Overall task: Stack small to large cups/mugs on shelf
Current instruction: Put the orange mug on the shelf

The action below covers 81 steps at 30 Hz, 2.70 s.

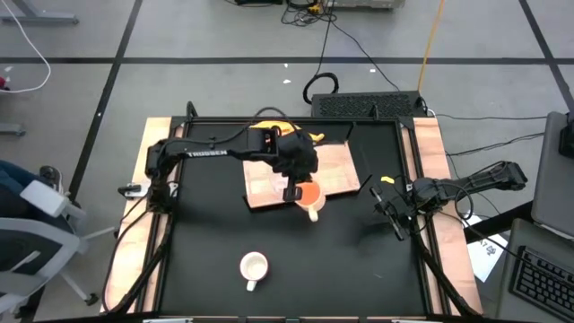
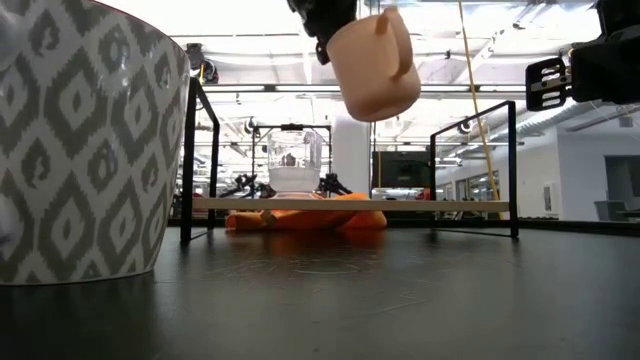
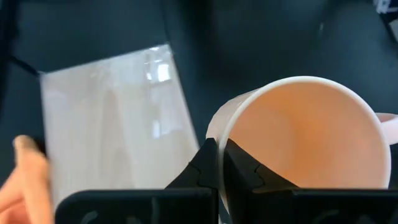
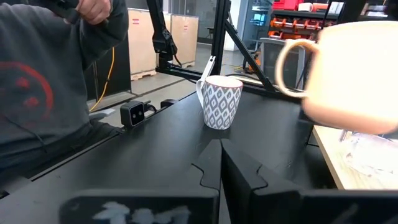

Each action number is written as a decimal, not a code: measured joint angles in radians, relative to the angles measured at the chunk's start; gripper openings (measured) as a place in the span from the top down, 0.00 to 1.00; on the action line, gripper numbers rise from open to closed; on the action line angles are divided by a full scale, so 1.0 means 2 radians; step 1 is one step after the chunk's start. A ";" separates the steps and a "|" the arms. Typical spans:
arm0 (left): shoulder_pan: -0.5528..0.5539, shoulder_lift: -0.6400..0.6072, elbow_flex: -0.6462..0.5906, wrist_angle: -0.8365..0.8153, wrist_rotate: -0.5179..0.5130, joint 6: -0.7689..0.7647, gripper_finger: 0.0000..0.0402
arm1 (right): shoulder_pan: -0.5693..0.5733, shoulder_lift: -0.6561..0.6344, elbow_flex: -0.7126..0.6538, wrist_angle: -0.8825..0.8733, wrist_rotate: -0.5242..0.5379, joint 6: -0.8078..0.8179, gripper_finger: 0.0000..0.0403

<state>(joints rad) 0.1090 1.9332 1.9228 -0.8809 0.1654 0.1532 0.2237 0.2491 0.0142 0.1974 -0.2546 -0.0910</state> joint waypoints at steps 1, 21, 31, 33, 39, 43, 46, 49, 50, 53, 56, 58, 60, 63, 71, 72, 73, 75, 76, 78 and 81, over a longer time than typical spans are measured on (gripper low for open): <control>0.005 0.001 0.005 -0.006 0.000 0.000 0.99 | 0.000 0.000 0.000 0.000 0.000 0.000 1.00; 0.045 0.121 0.181 -0.125 0.007 0.039 0.99 | 0.000 0.016 0.000 0.005 0.009 -0.002 1.00; 0.067 0.145 0.212 -0.170 -0.013 0.048 0.99 | 0.000 0.022 0.000 0.003 0.011 -0.001 1.00; 0.071 0.145 0.212 -0.171 -0.016 0.048 0.99 | 0.000 0.022 0.000 0.004 0.011 -0.001 1.00; 0.075 0.146 0.212 -0.179 -0.017 0.050 0.99 | 0.000 0.022 0.000 0.004 0.011 -0.001 1.00; 0.075 0.153 0.212 -0.182 -0.016 0.051 0.99 | 0.000 0.022 0.000 0.004 0.011 0.000 1.00; 0.074 0.159 0.212 -0.182 -0.014 0.053 0.99 | 0.000 0.022 0.000 0.004 0.011 0.000 1.00; 0.074 0.162 0.212 -0.189 -0.014 0.055 0.99 | 0.000 0.022 0.000 0.004 0.011 0.000 1.00; 0.074 0.162 0.212 -0.184 -0.013 0.056 0.99 | 0.000 0.022 0.000 0.004 0.011 0.001 1.00; 0.074 0.161 0.212 -0.182 -0.013 0.057 0.99 | 0.000 0.022 0.000 0.004 0.011 0.002 1.00; 0.074 0.162 0.212 -0.190 -0.007 0.065 0.99 | 0.000 0.022 0.000 0.004 0.011 0.002 1.00; 0.074 0.165 0.212 -0.189 0.006 0.079 0.99 | 0.000 0.022 0.000 0.004 0.011 0.002 1.00; 0.074 0.167 0.212 -0.188 0.011 0.087 0.99 | 0.000 0.022 0.000 0.004 0.011 0.002 1.00; 0.074 0.170 0.212 -0.190 0.011 0.094 0.99 | 0.000 0.022 0.000 0.004 0.011 0.002 1.00; 0.075 0.174 0.212 -0.189 0.032 0.113 0.99 | 0.000 0.022 0.000 0.004 0.011 0.002 1.00; 0.075 0.174 0.212 -0.187 0.037 0.116 0.99 | 0.000 0.022 0.000 0.004 0.011 0.002 1.00; 0.075 0.175 0.212 -0.185 0.040 0.119 0.99 | 0.000 0.022 0.000 0.004 0.011 0.002 1.00; 0.075 0.176 0.212 -0.186 0.043 0.124 0.99 | 0.000 0.022 0.000 0.004 0.011 0.002 1.00; 0.075 0.177 0.212 -0.185 0.045 0.128 0.99 | 0.000 0.022 0.000 0.004 0.011 0.002 1.00; 0.075 0.176 0.212 -0.185 0.048 0.138 0.99 | 0.000 0.022 0.000 0.004 0.011 0.002 1.00; 0.074 0.176 0.212 -0.181 0.049 0.151 0.99 | 0.000 0.022 0.000 0.004 0.011 0.002 1.00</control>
<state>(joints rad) 0.2577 2.2860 2.3466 -1.2429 0.2626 0.4545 0.2234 0.2935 0.0143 0.2047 -0.2321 -0.0868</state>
